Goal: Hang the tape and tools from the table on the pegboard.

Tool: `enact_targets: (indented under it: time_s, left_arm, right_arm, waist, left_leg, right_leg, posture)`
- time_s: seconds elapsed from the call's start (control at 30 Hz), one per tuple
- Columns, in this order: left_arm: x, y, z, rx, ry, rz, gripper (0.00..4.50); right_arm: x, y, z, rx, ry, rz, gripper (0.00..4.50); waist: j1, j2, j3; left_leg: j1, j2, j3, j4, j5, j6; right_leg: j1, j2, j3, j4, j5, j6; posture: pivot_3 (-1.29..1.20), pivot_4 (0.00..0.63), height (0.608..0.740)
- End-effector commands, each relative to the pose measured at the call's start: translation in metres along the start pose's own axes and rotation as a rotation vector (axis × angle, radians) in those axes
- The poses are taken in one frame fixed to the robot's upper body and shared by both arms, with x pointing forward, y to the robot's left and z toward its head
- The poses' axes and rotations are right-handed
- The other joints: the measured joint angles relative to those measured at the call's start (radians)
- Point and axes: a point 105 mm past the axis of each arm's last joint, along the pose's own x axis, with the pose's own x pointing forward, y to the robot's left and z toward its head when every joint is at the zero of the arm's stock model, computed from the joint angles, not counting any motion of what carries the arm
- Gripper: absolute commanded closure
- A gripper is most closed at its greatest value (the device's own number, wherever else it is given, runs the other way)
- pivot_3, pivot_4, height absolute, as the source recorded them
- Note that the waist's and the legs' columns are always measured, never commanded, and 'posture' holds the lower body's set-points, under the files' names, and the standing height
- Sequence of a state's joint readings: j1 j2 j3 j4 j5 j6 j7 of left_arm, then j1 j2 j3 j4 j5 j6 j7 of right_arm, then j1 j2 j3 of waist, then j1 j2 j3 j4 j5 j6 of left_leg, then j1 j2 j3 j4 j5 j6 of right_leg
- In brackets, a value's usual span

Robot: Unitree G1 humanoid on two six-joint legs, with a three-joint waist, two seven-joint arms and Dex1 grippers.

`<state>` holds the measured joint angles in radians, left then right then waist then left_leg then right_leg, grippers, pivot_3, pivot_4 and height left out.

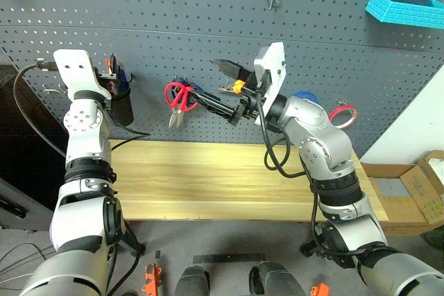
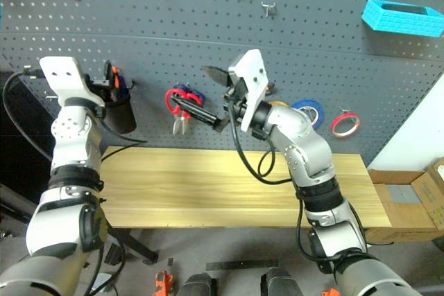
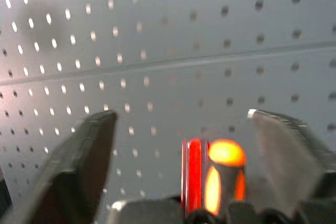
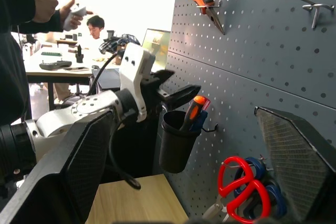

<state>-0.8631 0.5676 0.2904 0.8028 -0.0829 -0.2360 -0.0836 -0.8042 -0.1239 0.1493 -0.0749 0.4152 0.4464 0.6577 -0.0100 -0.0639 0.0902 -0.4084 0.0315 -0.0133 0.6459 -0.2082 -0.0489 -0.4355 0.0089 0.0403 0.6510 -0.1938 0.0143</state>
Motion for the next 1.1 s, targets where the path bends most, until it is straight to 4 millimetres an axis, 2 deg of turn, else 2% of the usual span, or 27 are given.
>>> enact_targets:
  time_s: [0.03, 0.23, 0.33, 0.37, 0.43, 0.5, 0.6, 0.73, 0.9, 1.0, 1.1]
  left_arm:
    - [-0.008, -0.002, 0.053, -0.025, -0.186, -0.095, 0.01]
    - [-0.039, -0.014, 0.094, -0.063, -0.251, -0.293, 0.01]
    - [-0.05, -0.021, 0.116, -0.097, -0.249, -0.388, 0.01]
    - [-0.054, -0.027, 0.122, -0.107, -0.253, -0.429, 0.01]
    - [-0.076, -0.055, 0.116, -0.105, -0.185, -0.617, 0.01]
    - [-0.101, -0.072, 0.086, -0.106, -0.053, -0.725, 0.01]
    - [-0.119, -0.075, 0.06, -0.142, 0.054, -0.712, 0.01]
    - [-0.141, -0.079, 0.025, -0.181, 0.168, -0.658, 0.01]
    - [-0.168, -0.074, -0.04, -0.212, 0.334, -0.483, 0.01]
    - [-0.174, -0.066, -0.066, -0.214, 0.386, -0.405, 0.01]
    - [-0.185, -0.059, -0.09, -0.191, 0.441, -0.361, 0.01]
  right_arm:
    - [-0.008, -0.002, 0.009, -0.026, -0.006, 0.029, 0.0]
    - [-0.019, 0.001, -0.003, -0.001, 0.06, 0.082, 0.0]
    - [-0.025, 0.0, -0.008, 0.022, 0.081, 0.088, 0.0]
    - [-0.026, 0.0, -0.008, 0.027, 0.084, 0.085, 0.0]
    - [-0.032, -0.002, -0.012, 0.046, 0.096, 0.071, 0.0]
    - [-0.043, -0.01, -0.023, 0.066, 0.121, 0.015, 0.0]
    - [-0.057, -0.026, -0.032, 0.093, 0.127, -0.096, 0.0]
    - [-0.077, -0.043, -0.042, 0.132, 0.115, -0.245, 0.0]
    - [-0.122, -0.065, -0.091, 0.147, 0.189, -0.524, 0.0]
    - [-0.152, -0.076, -0.116, 0.192, 0.233, -0.66, 0.0]
    - [-0.18, -0.076, -0.137, 0.206, 0.279, -0.73, 0.0]
  waist:
    - [-0.004, 0.0, -0.003]
    - [-0.019, 0.0, -0.008]
    - [-0.022, 0.002, -0.007]
    - [-0.022, 0.004, -0.006]
    - [-0.022, 0.008, -0.004]
    - [-0.021, 0.016, -0.002]
    - [-0.02, 0.025, 0.004]
    - [-0.021, 0.028, 0.012]
    - [-0.021, 0.028, 0.009]
    - [-0.02, 0.028, 0.008]
    - [-0.022, 0.028, 0.0]
  left_leg:
    - [0.0, 0.0, 0.0, 0.0, 0.0, 0.0]
    - [0.001, 0.0, 0.001, 0.0, 0.0, 0.0]
    - [0.009, 0.0, 0.001, -0.001, 0.0, 0.0]
    - [0.013, 0.001, 0.001, -0.001, 0.0, 0.0]
    - [0.016, 0.001, 0.001, -0.001, 0.0, 0.0]
    - [0.02, 0.001, 0.002, -0.002, 0.0, 0.0]
    - [0.032, 0.0, 0.004, -0.005, -0.001, 0.001]
    - [0.03, 0.001, 0.001, -0.004, -0.001, 0.001]
    - [0.03, 0.0, 0.002, -0.006, -0.001, 0.001]
    - [0.027, 0.0, 0.002, -0.006, -0.002, 0.002]
    - [0.026, 0.0, 0.002, -0.006, -0.002, 0.002]
  right_leg:
    - [0.0, 0.0, 0.0, 0.0, 0.0, 0.0]
    - [0.001, 0.0, 0.001, 0.0, 0.0, 0.0]
    - [0.008, 0.0, 0.001, 0.0, -0.003, 0.003]
    - [0.013, 0.0, 0.001, -0.001, -0.005, 0.003]
    - [0.015, 0.0, 0.001, -0.001, -0.008, -0.002]
    - [0.019, 0.0, 0.002, -0.003, -0.009, -0.002]
    - [0.029, -0.002, 0.004, -0.006, -0.01, -0.003]
    - [0.026, 0.0, 0.003, -0.005, -0.01, -0.003]
    - [0.026, 0.0, 0.004, -0.007, -0.011, -0.004]
    - [0.024, 0.0, 0.004, -0.006, -0.011, -0.004]
    - [0.024, 0.0, 0.004, -0.007, -0.011, -0.004]
  posture:
    - [0.02, 0.0, 0.74]
    - [0.04, 0.013, 0.74]
    - [0.05, 0.026, 0.74]
    - [0.05, 0.044, 0.74]
    - [0.05, 0.052, 0.74]
    - [0.04, 0.069, 0.74]
    - [0.04, 0.088, 0.74]
    - [0.03, 0.092, 0.74]
    - [0.01, 0.054, 0.74]
    - [0.01, 0.032, 0.74]
    - [0.02, 0.0, 0.74]
